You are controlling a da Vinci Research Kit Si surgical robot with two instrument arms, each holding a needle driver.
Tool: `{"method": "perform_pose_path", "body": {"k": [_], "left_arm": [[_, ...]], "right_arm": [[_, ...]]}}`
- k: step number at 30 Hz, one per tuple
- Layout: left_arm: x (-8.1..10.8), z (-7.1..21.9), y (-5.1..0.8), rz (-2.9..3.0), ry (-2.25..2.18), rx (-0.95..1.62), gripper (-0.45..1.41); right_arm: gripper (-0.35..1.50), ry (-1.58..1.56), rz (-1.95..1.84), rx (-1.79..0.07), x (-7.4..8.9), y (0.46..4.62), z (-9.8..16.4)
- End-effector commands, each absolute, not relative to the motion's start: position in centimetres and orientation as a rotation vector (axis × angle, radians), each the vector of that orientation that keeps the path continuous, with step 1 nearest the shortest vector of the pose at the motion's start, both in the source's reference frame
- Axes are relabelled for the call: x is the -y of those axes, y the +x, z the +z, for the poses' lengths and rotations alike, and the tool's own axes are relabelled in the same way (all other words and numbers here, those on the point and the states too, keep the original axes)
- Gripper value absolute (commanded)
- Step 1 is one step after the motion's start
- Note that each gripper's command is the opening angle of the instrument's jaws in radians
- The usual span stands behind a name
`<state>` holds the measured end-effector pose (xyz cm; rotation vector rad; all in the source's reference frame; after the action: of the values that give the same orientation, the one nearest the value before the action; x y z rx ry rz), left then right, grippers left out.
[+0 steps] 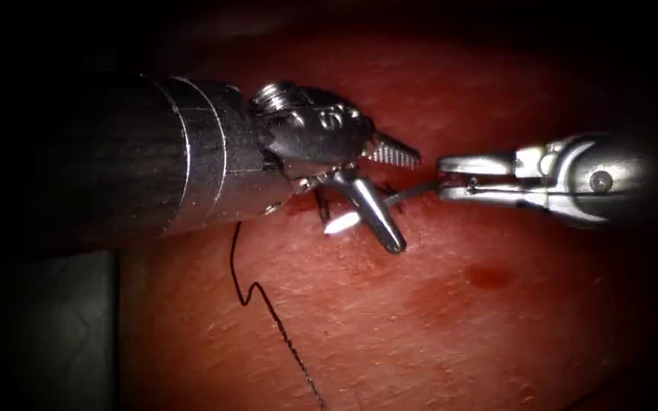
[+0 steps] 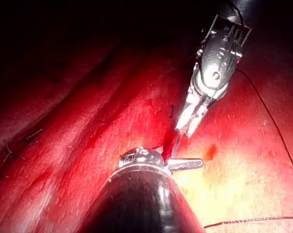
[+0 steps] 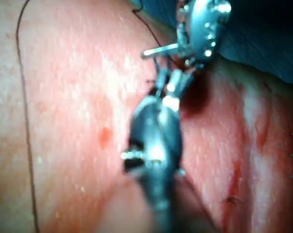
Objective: Wound Closure
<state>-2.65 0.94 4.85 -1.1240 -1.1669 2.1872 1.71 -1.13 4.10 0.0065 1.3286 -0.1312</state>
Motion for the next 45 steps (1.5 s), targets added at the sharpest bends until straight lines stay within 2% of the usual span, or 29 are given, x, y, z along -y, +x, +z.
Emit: {"method": "perform_pose_path", "body": {"k": [1,4,8,11,15,16,17,22,24,25,26,29,31,36,42,45], "left_arm": [[-0.97,4.93,-2.69,2.196,-1.096,1.171,0.64],[-1.02,5.00,-2.67,2.190,-1.043,1.193,0.49],[-1.06,5.05,-2.66,2.134,-0.983,1.216,-0.01],[-1.06,5.09,-2.68,2.107,-0.946,1.225,-0.18],[-0.95,5.13,-2.70,2.151,-0.891,1.255,-0.23],[-0.91,5.13,-2.70,2.161,-0.879,1.274,-0.38],[-0.89,5.13,-2.70,2.168,-0.872,1.284,-0.45],[-0.89,5.12,-2.70,2.171,-0.882,1.310,-0.45],[-0.91,5.11,-2.72,2.156,-0.907,1.306,-0.45],[-0.91,5.10,-2.73,2.144,-0.927,1.298,-0.45],[-0.91,5.09,-2.73,2.137,-0.942,1.283,-0.45],[-0.91,5.04,-2.76,2.106,-0.987,1.246,-0.45],[-0.92,5.01,-2.78,2.079,-1.025,1.210,-0.45],[-0.90,4.92,-2.81,2.028,-1.125,1.113,-0.45],[-0.82,4.84,-2.81,1.915,-1.257,0.982,-0.45],[-0.78,4.83,-2.76,1.884,-1.292,0.924,-0.45]], "right_arm": [[-0.35,0.011,-0.136,-1.330,1.21,1.80,4.13],[-0.35,0.011,-0.154,-1.326,1.24,1.81,4.10],[-0.35,0.011,-0.172,-1.322,1.26,1.84,4.07],[-0.35,0.008,-0.178,-1.325,1.28,1.85,4.04],[-0.35,0.010,-0.179,-1.323,1.27,1.85,4.03],[-0.35,0.010,-0.179,-1.323,1.28,1.85,4.03],[-0.35,0.010,-0.180,-1.323,1.28,1.85,4.03],[-0.35,0.024,-0.154,-1.324,1.31,1.86,4.05],[0.29,0.067,-0.077,-1.298,1.32,1.88,4.05],[0.76,0.080,-0.031,-1.288,1.32,1.89,4.06],[0.93,0.076,-0.013,-1.285,1.33,1.90,4.06],[1.21,0.069,0.067,-1.275,1.34,1.92,4.07],[1.28,0.062,0.123,-1.270,1.34,1.92,4.07],[1.31,0.042,0.239,-1.279,1.36,1.90,4.07],[1.20,0.024,0.431,-1.315,1.34,1.78,4.08],[1.20,0.001,0.528,-1.319,1.30,1.71,4.12]]}}
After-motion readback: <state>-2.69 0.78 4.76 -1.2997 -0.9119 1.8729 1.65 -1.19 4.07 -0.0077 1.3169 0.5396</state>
